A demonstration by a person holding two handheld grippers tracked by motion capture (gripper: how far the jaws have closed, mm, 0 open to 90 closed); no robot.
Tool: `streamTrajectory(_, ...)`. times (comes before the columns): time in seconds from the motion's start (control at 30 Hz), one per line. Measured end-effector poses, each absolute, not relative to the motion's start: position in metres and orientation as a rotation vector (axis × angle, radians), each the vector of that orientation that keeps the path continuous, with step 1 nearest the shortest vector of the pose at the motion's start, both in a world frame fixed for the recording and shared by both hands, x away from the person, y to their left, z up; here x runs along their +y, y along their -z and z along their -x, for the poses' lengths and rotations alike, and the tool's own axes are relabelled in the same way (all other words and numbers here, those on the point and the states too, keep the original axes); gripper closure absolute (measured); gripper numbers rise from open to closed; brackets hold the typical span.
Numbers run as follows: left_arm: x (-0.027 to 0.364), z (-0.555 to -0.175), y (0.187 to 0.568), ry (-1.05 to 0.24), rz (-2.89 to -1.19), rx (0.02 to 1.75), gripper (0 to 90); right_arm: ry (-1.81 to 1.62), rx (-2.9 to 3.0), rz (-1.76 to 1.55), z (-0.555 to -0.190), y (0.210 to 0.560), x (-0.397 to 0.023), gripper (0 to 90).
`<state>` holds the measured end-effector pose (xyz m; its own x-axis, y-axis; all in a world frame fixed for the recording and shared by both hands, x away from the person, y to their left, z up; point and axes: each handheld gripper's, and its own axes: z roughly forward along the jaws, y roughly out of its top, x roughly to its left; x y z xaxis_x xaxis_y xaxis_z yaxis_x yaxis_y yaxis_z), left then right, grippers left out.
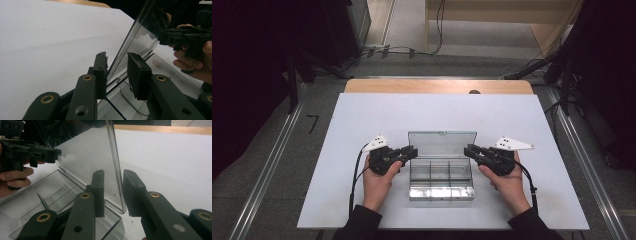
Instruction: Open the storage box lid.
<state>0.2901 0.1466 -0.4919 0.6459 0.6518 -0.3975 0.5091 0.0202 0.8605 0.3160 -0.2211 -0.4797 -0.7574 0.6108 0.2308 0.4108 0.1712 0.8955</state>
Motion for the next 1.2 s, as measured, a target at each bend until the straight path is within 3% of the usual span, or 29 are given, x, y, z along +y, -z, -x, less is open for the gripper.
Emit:
streamTrajectory(0.67,0.149,-0.278,0.497,-0.085,-1.631,0.997,77.3,-1.637,2.3,-1.139,-0.304,0.482,-0.224,77.3)
streamTrajectory(1.2,0.146,-0.282,0.502,-0.083,-1.647,1.02,73.9,-1.602,2.264,-1.144,-0.304,0.491,-0.22,69.9)
